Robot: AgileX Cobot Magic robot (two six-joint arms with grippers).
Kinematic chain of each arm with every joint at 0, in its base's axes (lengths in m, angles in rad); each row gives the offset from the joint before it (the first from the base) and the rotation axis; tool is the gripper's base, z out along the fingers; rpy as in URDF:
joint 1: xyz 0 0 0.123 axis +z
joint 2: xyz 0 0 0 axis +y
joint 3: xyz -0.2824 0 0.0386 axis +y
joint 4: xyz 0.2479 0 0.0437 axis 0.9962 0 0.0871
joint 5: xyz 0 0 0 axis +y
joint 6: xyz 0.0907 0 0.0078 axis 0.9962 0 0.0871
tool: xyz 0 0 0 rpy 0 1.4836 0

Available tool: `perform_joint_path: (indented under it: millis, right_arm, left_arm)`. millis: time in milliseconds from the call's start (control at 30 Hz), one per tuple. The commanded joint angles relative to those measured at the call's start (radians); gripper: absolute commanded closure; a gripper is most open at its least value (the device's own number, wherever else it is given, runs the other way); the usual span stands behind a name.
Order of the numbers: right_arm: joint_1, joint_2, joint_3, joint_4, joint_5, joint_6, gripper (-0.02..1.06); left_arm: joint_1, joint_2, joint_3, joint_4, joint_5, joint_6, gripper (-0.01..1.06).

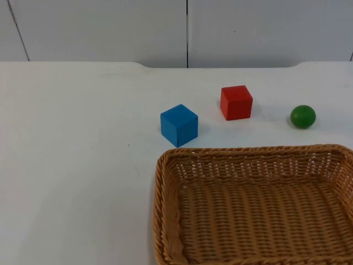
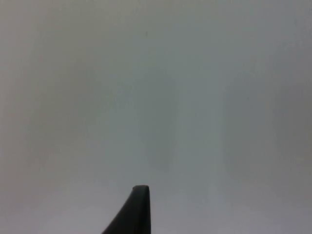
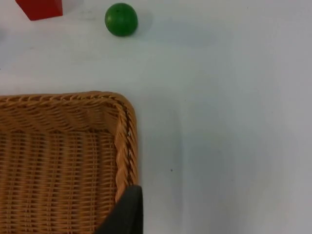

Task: Place all geometric objects except the red cube into the basket.

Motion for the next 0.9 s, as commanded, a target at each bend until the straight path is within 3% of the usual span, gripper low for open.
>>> perform_joint_path:
  millis: [0,467,633,867]
  right_arm:
    - [-0.004,-0.001,-0.006,-0.006,-0.008,-0.006,-0.01]
    - [-0.004,-0.001,0.011,-0.003,-0.019,-0.006,-0.01]
    - [-0.004,-0.001,0.024,-0.002,-0.030,-0.006,-0.01]
    - [-0.004,-0.001,0.024,0.004,-0.030,-0.006,-0.01]
  left_arm:
    - [-0.003,0.006,-0.006,-0.002,-0.013,0.000,0.00]
    - [-0.003,0.026,-0.006,-0.006,-0.015,0.030,0.00]
    - [-0.003,0.113,-0.010,-0.108,-0.058,0.119,0.00]
    - [-0.032,0.290,-0.108,-0.203,-0.024,0.232,0.00]
